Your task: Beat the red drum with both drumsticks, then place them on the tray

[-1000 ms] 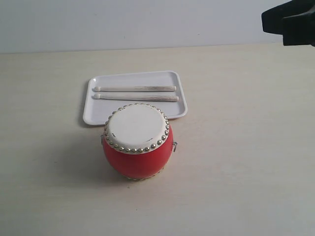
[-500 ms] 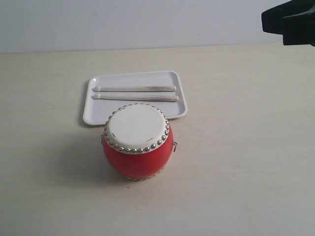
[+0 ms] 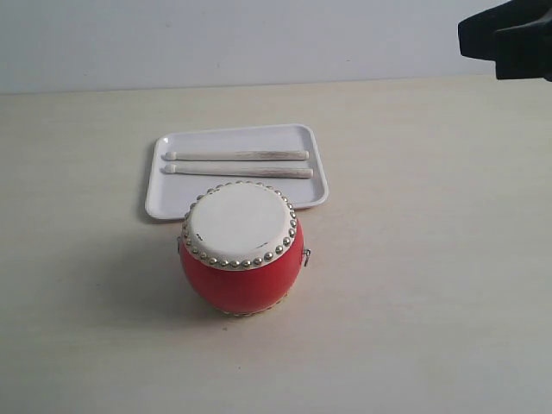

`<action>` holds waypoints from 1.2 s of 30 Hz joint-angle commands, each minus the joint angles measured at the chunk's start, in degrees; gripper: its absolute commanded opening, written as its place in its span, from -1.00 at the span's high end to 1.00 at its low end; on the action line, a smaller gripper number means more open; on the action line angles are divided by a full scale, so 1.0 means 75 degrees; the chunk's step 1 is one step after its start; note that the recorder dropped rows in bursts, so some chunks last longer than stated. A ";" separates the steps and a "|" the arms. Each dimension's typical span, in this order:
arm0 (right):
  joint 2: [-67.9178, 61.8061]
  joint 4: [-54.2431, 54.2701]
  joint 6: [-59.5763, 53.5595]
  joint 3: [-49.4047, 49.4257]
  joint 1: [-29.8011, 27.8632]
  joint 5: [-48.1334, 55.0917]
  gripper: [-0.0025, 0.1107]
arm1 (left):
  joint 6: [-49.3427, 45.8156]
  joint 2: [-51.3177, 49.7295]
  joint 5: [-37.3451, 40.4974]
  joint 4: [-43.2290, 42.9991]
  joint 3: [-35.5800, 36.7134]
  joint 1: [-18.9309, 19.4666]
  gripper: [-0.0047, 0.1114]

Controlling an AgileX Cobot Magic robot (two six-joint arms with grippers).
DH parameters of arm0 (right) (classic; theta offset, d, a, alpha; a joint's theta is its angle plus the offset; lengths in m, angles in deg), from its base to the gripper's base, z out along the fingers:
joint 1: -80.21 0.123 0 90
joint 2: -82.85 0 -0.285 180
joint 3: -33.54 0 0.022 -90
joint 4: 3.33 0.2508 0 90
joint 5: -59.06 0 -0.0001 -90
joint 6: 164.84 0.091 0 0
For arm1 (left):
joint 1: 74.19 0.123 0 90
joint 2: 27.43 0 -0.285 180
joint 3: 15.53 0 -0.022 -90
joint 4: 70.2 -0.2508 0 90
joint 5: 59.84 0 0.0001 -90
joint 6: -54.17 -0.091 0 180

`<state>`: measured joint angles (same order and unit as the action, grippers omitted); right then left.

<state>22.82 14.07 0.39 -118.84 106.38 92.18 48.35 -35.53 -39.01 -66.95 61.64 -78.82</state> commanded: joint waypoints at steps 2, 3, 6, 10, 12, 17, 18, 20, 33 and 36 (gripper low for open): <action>0.0028 0.0034 -0.0022 0.0032 -0.0023 -0.0065 0.96 | 0.0041 0.0042 -0.0037 -0.0025 0.0007 0.0015 0.92; 0.0028 0.0034 -0.0022 0.0032 -0.0023 -0.0065 0.96 | 0.0041 0.0042 -0.0037 -0.0025 0.0007 0.0015 0.92; 0.0245 -0.0706 -0.0062 0.0032 -0.0063 0.0061 0.96 | 0.0041 0.0042 -0.0037 -0.0025 0.0007 0.0015 0.92; 0.1135 -0.1647 0.0011 0.0588 -0.1636 -0.0025 0.96 | 0.0041 0.0042 -0.0037 -0.0025 0.0007 0.0015 0.92; 0.2012 -0.1837 -0.0003 0.1281 -0.2749 -0.0249 0.96 | 0.0041 0.0042 -0.0037 -0.0025 0.0007 0.0015 0.92; 0.4431 -0.1767 -0.0003 0.2611 -0.4311 -0.0249 0.96 | 0.0041 0.0042 -0.0037 -0.0025 0.0007 0.0015 0.92; 0.4971 -0.1767 0.0121 0.2745 -0.4311 -0.0249 0.96 | 0.0041 0.0042 -0.0037 -0.0025 0.0007 0.0015 0.92; 0.5487 -0.1795 0.0298 0.3074 -0.4311 -0.0548 0.96 | 0.0041 0.0042 -0.0037 -0.0025 0.0007 0.0015 0.92; 0.6966 -0.3388 0.2511 0.6330 -0.4294 -0.1682 0.96 | 0.0041 0.0042 -0.0037 -0.0025 0.0007 0.0015 0.92; 0.6966 -0.3372 0.2529 0.6511 -0.4294 -0.2038 0.96 | 0.0041 0.0042 -0.0037 -0.0025 0.0007 0.0015 0.92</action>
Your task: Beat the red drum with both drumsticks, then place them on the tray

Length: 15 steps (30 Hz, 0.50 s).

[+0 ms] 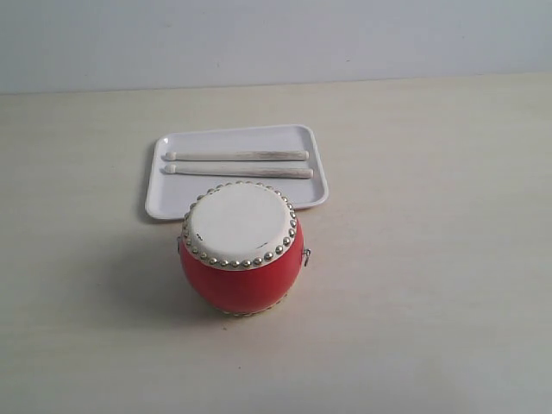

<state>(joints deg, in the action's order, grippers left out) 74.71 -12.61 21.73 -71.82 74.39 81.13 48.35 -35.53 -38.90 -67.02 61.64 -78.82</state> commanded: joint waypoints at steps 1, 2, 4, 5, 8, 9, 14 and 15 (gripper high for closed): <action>0.0047 0.0185 -0.0299 0.0304 -0.0028 -0.0580 0.96 | 0.0041 0.0042 -0.0051 -0.0015 0.0007 0.0015 0.92; 0.0047 0.0223 -0.0298 0.0344 -0.0028 -0.0594 0.96 | 0.0041 0.0042 -0.0051 -0.0015 0.0007 0.0015 0.92; 0.0047 0.0243 -0.0298 0.0344 -0.0028 -0.0595 0.96 | 0.0041 0.0042 -0.0051 -0.0015 0.0007 0.0015 0.92; 0.0047 0.0243 -0.0298 0.0344 -0.0028 -0.0613 0.96 | 0.0041 0.0042 -0.0051 -0.0015 0.0007 0.0015 0.92; 0.0047 0.0243 -0.0298 0.0344 -0.0028 -0.0629 0.96 | 0.0041 0.0042 -0.0051 -0.0015 0.0007 0.0015 0.92; 0.0047 0.0243 -0.0298 0.0344 -0.0028 -0.0629 0.96 | 0.0041 0.0042 -0.0051 -0.0015 0.0007 0.0015 0.92; 0.0047 0.0243 -0.0298 0.0344 -0.0028 -0.0614 0.96 | 0.0041 0.0042 -0.0051 -0.0015 0.0007 0.0015 0.92; 0.0047 0.0243 -0.0261 0.0344 -0.0028 -0.0614 0.96 | 0.0041 0.0042 -0.0051 -0.0015 0.0007 0.0015 0.92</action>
